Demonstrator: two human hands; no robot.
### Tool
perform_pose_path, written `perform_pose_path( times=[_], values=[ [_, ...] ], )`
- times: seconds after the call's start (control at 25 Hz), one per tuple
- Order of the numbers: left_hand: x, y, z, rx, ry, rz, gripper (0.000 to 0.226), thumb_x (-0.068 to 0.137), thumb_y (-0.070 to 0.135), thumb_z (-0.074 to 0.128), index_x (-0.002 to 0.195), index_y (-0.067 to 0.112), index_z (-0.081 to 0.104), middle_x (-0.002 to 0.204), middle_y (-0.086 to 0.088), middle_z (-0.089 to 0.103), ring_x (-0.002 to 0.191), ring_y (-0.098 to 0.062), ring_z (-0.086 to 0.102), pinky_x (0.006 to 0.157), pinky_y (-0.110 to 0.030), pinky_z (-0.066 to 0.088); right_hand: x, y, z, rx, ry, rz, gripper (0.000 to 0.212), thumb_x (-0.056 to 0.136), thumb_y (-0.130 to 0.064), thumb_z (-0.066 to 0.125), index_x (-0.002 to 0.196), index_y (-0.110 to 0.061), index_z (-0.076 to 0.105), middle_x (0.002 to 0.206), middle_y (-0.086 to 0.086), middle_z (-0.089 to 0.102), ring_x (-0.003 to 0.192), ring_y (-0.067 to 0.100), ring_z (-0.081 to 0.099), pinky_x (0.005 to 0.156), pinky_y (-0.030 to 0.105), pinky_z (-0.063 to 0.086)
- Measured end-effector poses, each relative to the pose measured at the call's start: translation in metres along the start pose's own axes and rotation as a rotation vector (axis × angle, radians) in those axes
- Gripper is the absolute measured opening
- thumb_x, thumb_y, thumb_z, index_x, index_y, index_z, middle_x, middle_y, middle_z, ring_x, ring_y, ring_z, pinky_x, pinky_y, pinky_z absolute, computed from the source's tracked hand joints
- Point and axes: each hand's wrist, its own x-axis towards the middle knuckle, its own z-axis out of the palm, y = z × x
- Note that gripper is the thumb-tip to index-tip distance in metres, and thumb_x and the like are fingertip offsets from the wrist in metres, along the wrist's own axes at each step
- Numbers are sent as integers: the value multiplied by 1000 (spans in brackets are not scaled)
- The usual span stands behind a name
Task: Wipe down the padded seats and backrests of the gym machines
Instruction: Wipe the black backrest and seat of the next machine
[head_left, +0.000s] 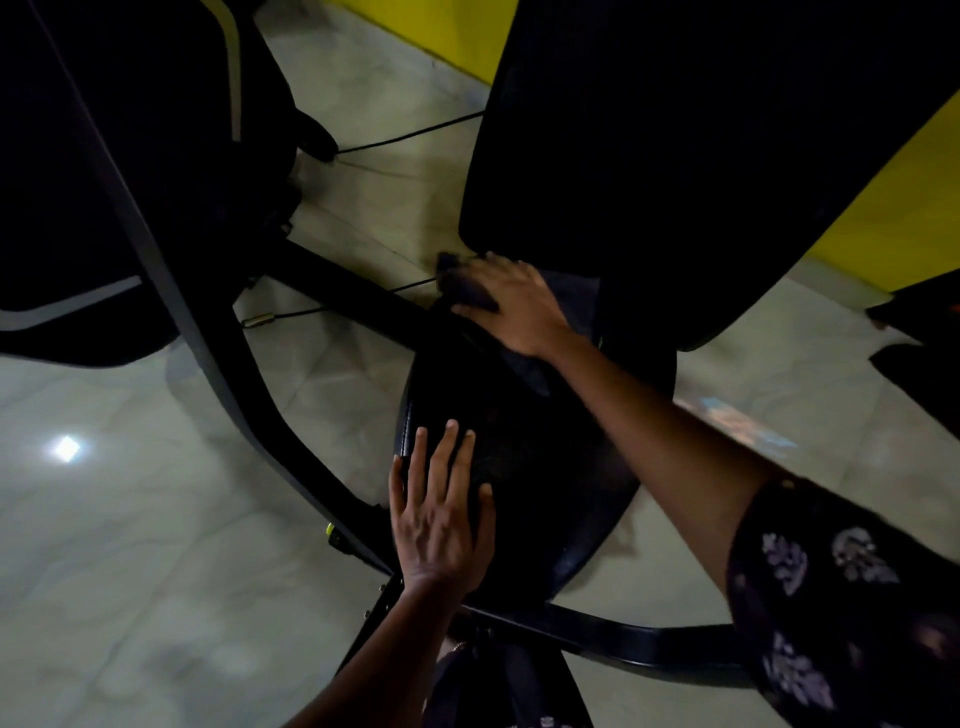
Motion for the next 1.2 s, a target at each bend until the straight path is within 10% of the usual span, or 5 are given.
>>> perform_pose_path(
  times=[0.44,0.8,1.2],
  values=[
    [1,1,3,21,38,6,54,87,36,36,135,14,48,145,-6,43,138,-27,28,112,-44,18,-122,131,17,492,515,445,63,83,-54,55,132,-14,54,137,7,53,127,24,49,108,45,37],
    [1,2,4,-23,55,4,57,88,39,33,137,14,47,147,-4,42,140,-29,30,113,-46,22,-199,22,64,806,835,727,56,88,-23,63,140,-19,44,153,2,31,140,16,29,111,15,19],
    [-1,2,4,-69,73,32,59,89,43,34,143,20,40,146,-6,43,138,-30,31,110,-49,25,-255,-134,123,1041,1089,698,53,91,-42,51,140,-40,32,155,-11,24,145,8,17,118,36,20]
  ],
)
